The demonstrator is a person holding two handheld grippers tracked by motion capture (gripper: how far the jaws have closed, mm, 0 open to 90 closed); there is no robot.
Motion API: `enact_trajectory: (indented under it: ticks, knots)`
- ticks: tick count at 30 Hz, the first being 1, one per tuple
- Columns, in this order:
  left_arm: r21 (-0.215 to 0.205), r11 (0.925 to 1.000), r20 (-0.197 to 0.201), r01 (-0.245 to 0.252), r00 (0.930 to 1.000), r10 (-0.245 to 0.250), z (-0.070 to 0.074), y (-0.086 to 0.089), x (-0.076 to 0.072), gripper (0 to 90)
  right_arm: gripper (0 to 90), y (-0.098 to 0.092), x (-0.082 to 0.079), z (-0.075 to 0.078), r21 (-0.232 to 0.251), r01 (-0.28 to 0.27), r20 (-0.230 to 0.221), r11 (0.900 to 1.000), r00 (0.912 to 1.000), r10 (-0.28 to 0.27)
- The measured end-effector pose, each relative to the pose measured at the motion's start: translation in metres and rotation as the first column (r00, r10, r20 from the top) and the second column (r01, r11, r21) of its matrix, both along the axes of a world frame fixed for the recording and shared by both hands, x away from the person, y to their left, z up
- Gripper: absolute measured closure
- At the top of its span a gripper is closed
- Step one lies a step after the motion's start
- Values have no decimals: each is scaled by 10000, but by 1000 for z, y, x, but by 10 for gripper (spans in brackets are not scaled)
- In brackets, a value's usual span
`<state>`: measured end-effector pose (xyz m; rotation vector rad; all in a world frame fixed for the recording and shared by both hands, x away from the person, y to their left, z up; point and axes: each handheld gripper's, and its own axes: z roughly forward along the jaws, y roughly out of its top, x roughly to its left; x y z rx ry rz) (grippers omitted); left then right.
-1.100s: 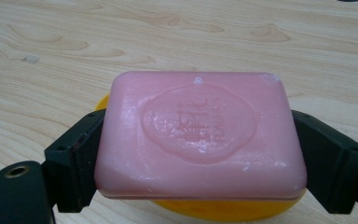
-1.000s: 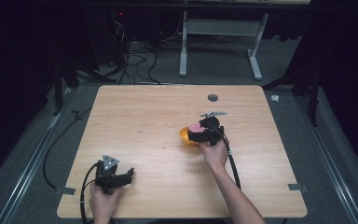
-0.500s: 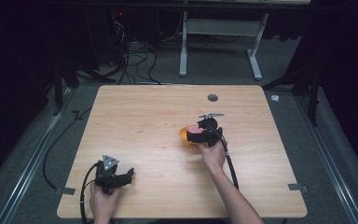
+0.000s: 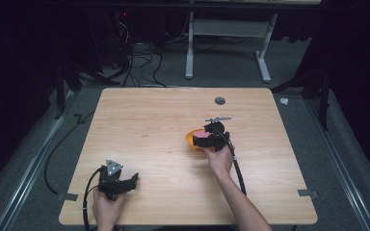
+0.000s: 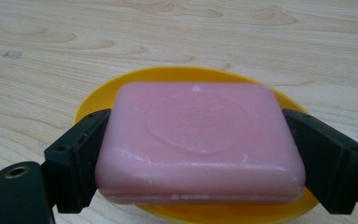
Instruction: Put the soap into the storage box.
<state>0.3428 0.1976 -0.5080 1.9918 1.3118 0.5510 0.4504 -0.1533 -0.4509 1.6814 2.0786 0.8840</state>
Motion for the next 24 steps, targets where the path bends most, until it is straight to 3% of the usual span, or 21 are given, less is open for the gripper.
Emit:
enact_trajectory:
  ticks: [16, 24]
  knots:
    - [23, 10000, -9, 8, 10000, -8, 0, 0, 0, 192, 129, 1, -1, -1, -51, 62, 201, 10000, 9998, -61]
    - [23, 10000, -8, 6, 10000, -6, 0, 0, 0, 192, 134, -2, -5, 7, 194, -33, 648, 9998, 9979, 20]
